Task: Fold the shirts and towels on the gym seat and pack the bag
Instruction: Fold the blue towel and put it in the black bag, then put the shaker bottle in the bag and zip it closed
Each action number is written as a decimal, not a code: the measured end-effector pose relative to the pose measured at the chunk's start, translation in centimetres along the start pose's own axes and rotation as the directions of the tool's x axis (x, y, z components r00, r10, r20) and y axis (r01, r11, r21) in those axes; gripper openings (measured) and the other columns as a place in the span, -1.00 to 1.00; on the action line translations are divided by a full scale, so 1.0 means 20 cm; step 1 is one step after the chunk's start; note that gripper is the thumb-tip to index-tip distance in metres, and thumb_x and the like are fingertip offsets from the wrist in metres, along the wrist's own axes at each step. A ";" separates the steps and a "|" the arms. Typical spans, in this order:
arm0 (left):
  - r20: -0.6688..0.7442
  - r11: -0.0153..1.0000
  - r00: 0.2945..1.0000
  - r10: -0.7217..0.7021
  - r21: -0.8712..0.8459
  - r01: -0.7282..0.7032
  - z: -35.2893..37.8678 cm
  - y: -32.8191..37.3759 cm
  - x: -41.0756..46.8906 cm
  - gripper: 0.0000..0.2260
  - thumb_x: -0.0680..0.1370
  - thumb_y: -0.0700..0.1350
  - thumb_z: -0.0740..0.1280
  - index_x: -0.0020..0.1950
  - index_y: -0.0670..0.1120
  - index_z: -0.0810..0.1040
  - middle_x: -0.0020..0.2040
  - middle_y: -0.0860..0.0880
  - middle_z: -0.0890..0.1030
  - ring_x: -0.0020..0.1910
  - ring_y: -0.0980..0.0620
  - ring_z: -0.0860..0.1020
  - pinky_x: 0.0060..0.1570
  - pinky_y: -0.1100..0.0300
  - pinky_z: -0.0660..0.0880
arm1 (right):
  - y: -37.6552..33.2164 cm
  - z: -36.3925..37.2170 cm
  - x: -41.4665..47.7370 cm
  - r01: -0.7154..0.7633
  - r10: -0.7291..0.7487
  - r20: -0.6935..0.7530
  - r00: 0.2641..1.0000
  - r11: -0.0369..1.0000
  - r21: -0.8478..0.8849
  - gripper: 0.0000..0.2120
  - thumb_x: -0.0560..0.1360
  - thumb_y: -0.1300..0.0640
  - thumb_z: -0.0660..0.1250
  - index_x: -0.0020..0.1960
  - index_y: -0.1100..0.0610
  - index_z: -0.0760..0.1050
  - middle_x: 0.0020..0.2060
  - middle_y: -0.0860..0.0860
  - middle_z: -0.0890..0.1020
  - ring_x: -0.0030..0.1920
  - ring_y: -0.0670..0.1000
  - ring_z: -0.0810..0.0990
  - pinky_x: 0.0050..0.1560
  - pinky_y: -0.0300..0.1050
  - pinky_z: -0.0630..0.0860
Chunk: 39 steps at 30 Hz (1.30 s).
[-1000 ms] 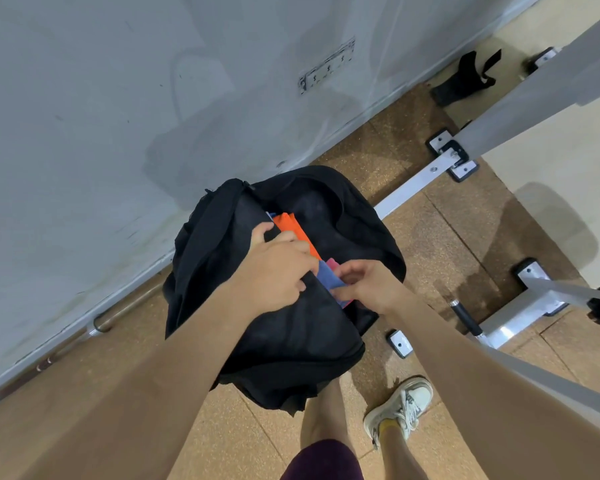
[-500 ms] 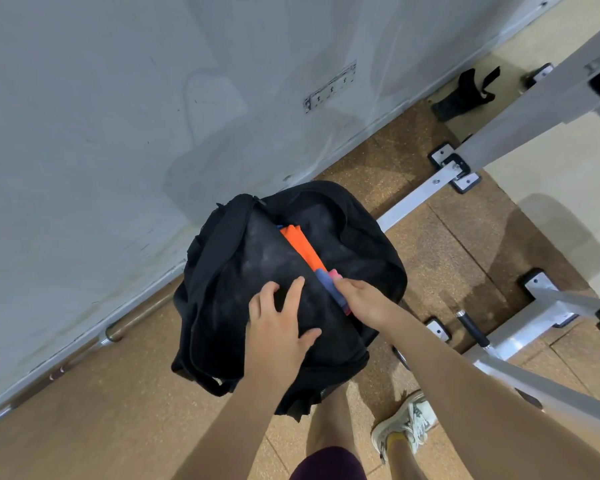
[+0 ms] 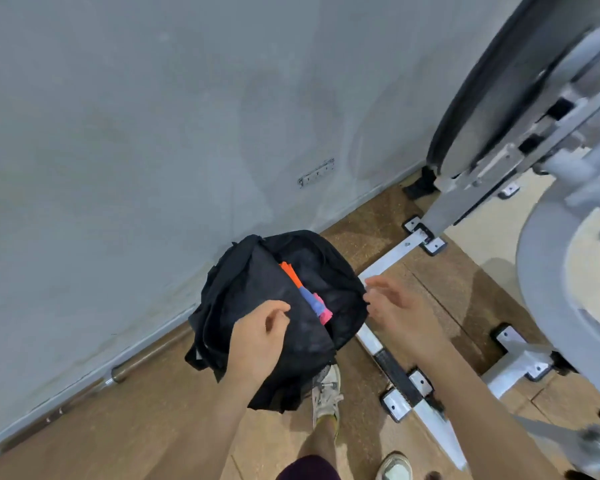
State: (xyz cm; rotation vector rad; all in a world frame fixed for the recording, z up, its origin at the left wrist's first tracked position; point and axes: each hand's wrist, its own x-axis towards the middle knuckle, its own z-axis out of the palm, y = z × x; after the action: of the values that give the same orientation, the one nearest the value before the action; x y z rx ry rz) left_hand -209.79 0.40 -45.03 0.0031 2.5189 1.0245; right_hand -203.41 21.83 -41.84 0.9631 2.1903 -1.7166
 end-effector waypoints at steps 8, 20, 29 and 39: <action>-0.177 0.954 0.980 0.090 -0.268 -0.136 -0.23 0.45 -0.93 -0.69 0.52 -0.31 0.28 -0.15 0.09 0.65 -0.23 0.11 0.67 -0.25 0.16 0.59 -0.09 0.17 0.50 | -0.02 -0.57 -0.91 0.309 -0.307 -0.135 0.942 0.951 -0.007 -0.85 0.53 0.04 0.34 -0.01 -0.23 0.57 -0.09 -0.22 0.65 -0.02 -0.21 0.60 0.12 -0.10 0.51; -0.081 0.866 0.866 0.493 -0.043 -0.498 -0.02 0.70 -1.80 -0.63 0.52 -0.24 0.37 -0.09 0.29 0.60 -0.20 0.18 0.62 -0.22 0.10 0.55 -0.25 0.33 0.45 | 0.44 -1.10 -1.84 0.356 -0.268 -0.383 0.884 0.917 0.181 -0.82 0.53 0.18 0.35 0.04 -0.08 0.56 -0.15 -0.10 0.67 -0.15 -0.02 0.65 -0.10 -0.17 0.58; 0.042 0.798 0.798 0.601 0.026 -0.602 0.35 0.62 -2.26 -0.69 0.53 -0.27 0.36 -0.12 0.19 0.62 -0.10 0.28 0.61 -0.08 0.20 0.56 -0.11 0.37 0.47 | 1.04 -1.27 -2.40 0.226 0.122 -0.438 0.891 0.716 0.660 -0.76 0.62 0.08 0.20 0.12 0.11 0.61 -0.02 0.09 0.71 0.06 0.07 0.66 0.08 -0.03 0.50; 0.047 0.716 0.714 0.698 -0.074 -0.695 0.74 0.71 -2.98 -0.59 0.45 -0.33 0.43 -0.24 0.25 0.62 -0.16 0.30 0.60 -0.22 0.27 0.54 -0.23 0.53 0.38 | 1.22 -1.73 -3.17 0.295 -0.275 -0.617 0.738 0.953 -0.072 -0.76 0.50 0.12 0.39 0.07 -0.18 0.56 -0.06 -0.15 0.66 -0.04 -0.16 0.62 -0.01 -0.25 0.54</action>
State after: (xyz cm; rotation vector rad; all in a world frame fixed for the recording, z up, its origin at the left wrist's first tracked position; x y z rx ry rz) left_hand -151.95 11.26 -22.40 1.0411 2.4447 1.3181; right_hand -132.19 33.25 -17.41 1.4335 2.8623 -1.7268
